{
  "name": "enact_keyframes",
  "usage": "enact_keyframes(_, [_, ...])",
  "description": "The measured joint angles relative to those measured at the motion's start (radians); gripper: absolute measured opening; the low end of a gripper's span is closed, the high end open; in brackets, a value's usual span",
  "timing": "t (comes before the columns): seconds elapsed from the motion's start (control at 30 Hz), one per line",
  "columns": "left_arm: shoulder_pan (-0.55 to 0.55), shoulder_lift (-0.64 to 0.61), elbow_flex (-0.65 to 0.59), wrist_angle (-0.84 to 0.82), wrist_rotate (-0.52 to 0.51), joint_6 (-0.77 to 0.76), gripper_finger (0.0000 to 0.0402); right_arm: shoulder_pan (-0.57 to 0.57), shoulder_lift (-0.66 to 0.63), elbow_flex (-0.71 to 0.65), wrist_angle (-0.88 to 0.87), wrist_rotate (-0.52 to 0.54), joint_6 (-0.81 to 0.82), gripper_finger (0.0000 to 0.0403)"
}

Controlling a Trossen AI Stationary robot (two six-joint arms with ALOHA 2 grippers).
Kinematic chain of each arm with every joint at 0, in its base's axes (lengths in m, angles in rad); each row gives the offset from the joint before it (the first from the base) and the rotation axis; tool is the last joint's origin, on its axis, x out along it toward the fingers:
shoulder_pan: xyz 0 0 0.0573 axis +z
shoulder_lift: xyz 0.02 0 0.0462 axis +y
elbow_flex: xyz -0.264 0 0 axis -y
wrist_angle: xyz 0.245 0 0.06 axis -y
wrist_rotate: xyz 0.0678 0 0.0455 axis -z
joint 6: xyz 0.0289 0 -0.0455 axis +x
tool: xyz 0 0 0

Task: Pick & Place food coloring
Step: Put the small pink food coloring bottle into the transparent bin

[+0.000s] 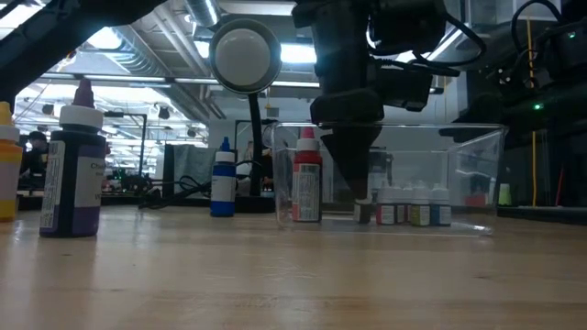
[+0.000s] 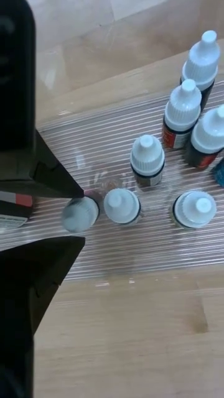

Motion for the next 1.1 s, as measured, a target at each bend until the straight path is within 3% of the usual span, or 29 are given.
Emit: enact_keyframes(1.1, [0.000,0.002,0.023,-0.005,-0.025,0.026,0.0097,0.000,0.000,0.000,0.000,0.000,0.002,0.0394])
